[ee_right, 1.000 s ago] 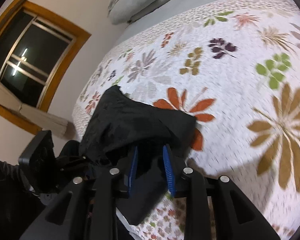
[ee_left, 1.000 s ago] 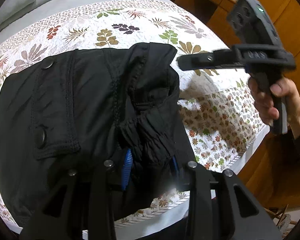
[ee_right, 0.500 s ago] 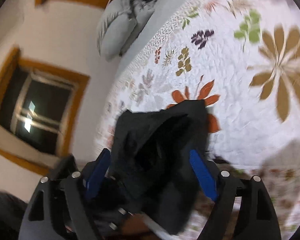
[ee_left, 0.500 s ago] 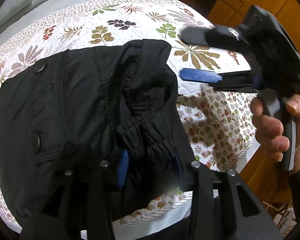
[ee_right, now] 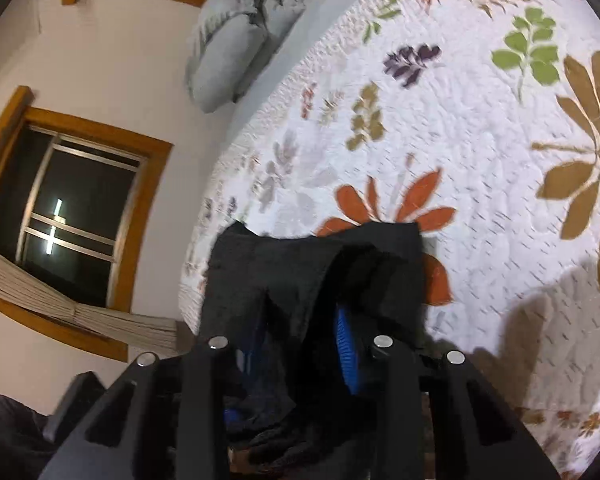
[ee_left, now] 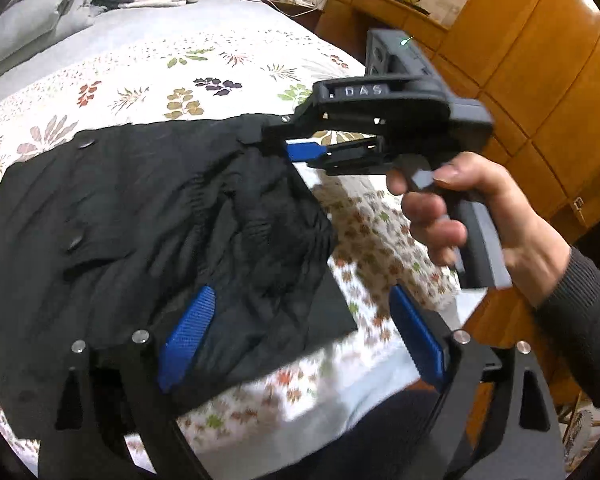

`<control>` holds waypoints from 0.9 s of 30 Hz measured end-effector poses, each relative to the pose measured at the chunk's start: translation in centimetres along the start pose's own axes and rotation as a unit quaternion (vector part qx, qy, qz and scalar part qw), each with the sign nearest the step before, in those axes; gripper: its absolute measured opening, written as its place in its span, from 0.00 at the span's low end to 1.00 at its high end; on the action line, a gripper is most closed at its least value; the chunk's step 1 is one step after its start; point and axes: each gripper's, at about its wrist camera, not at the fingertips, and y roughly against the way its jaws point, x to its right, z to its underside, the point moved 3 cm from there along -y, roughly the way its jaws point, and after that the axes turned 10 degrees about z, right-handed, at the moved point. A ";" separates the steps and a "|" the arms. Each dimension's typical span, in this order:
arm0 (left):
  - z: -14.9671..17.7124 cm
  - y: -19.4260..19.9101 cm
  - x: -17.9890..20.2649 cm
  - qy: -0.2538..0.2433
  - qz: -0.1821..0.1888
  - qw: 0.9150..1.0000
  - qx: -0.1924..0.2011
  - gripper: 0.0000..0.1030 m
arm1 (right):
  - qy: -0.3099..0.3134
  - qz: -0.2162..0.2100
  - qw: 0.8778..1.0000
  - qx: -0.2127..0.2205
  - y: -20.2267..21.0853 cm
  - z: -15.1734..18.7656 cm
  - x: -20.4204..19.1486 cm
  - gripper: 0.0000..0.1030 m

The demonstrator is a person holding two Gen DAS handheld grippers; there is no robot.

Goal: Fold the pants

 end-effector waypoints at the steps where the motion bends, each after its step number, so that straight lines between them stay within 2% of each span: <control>1: 0.5 0.8 -0.5 0.011 0.010 1.000 -0.003 0.86 | 0.004 0.007 1.000 0.006 0.4 0.2 0.0 0.43; 2: 0.6 1.4 -0.9 0.017 0.012 1.000 -0.002 0.86 | 0.008 0.017 1.000 0.015 1.1 0.6 -0.1 0.46; 5: 0.6 4.3 -3.2 0.037 0.004 0.999 0.017 0.86 | 0.035 0.065 0.996 0.059 4.2 2.5 -1.7 0.47; 6: 0.5 5.2 -4.1 0.041 -0.005 0.999 0.025 0.86 | 0.054 0.067 0.994 0.073 5.1 3.5 -3.1 0.47; 9: -0.3 7.3 -6.6 0.048 -0.033 0.997 0.045 0.87 | 0.103 0.050 0.990 0.087 6.3 6.3 -7.2 0.47; 11: -0.8 8.2 -8.3 0.055 -0.051 0.996 0.052 0.87 | 0.118 0.030 0.990 0.078 6.0 7.6 -9.0 0.47; 13: -0.8 8.5 -9.6 0.056 -0.066 0.995 0.054 0.87 | 0.137 0.026 0.988 0.062 4.7 8.8 -10.1 0.47; 16: -0.5 8.2 -11.1 0.052 -0.081 0.994 0.047 0.87 | 0.139 0.059 0.988 0.036 2.9 10.1 -9.2 0.44; 18: 0.0 7.7 -12.2 0.063 -0.077 0.994 0.040 0.87 | 0.123 0.071 0.989 0.030 3.0 10.6 -7.4 0.41; 19: 0.2 7.5 -12.8 0.070 -0.075 0.994 0.038 0.87 | 0.109 0.078 0.991 0.029 3.2 10.8 -6.3 0.36; 20: 0.2 7.3 -13.3 0.069 -0.075 0.994 0.039 0.87 | 0.099 0.084 0.991 0.026 3.4 11.0 -5.3 0.23; 21: 0.3 7.0 -13.5 0.063 -0.072 0.995 0.036 0.87 | 0.094 0.087 0.991 0.022 3.5 11.2 -4.7 0.16; 26: 0.8 6.7 -13.5 0.045 -0.072 0.996 0.033 0.88 | 0.108 0.120 0.987 0.027 4.4 11.4 -6.2 0.15; 27: 0.8 6.8 -13.6 0.046 -0.070 0.996 0.033 0.88 | 0.110 0.121 0.986 0.042 5.1 11.2 -7.0 0.19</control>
